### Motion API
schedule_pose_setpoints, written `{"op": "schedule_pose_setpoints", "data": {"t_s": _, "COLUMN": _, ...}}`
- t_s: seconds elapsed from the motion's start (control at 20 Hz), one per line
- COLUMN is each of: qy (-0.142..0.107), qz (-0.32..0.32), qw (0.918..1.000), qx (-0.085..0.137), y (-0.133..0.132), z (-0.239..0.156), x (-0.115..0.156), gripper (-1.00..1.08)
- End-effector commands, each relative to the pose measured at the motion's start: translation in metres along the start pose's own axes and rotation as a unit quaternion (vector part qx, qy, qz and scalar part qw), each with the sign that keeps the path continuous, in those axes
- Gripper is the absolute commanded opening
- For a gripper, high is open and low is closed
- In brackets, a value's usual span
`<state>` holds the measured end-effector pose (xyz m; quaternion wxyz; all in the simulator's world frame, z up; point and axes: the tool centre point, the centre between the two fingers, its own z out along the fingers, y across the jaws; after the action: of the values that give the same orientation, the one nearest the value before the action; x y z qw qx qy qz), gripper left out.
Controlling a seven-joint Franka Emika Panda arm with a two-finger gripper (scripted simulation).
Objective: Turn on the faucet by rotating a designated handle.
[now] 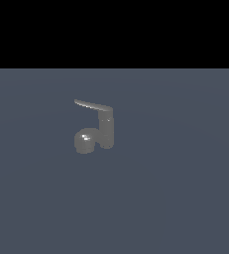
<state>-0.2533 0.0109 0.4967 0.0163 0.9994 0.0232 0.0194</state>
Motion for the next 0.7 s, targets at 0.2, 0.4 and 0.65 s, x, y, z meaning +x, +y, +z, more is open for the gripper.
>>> {"op": "schedule_pose_setpoints", "data": {"t_s": 0.2, "qy": 0.0, "qz": 0.004, "qw": 1.0, "qx": 0.0, "y": -0.002, "z": 0.002, "x": 0.001, "gripper": -1.0}}
{"op": "schedule_pose_setpoints", "data": {"t_s": 0.4, "qy": -0.001, "qz": 0.017, "qw": 0.9999, "qx": 0.0, "y": -0.007, "z": 0.007, "x": 0.003, "gripper": -1.0}}
{"op": "schedule_pose_setpoints", "data": {"t_s": 0.65, "qy": -0.002, "qz": 0.044, "qw": 0.999, "qx": 0.0, "y": -0.018, "z": 0.017, "x": 0.009, "gripper": -1.0}}
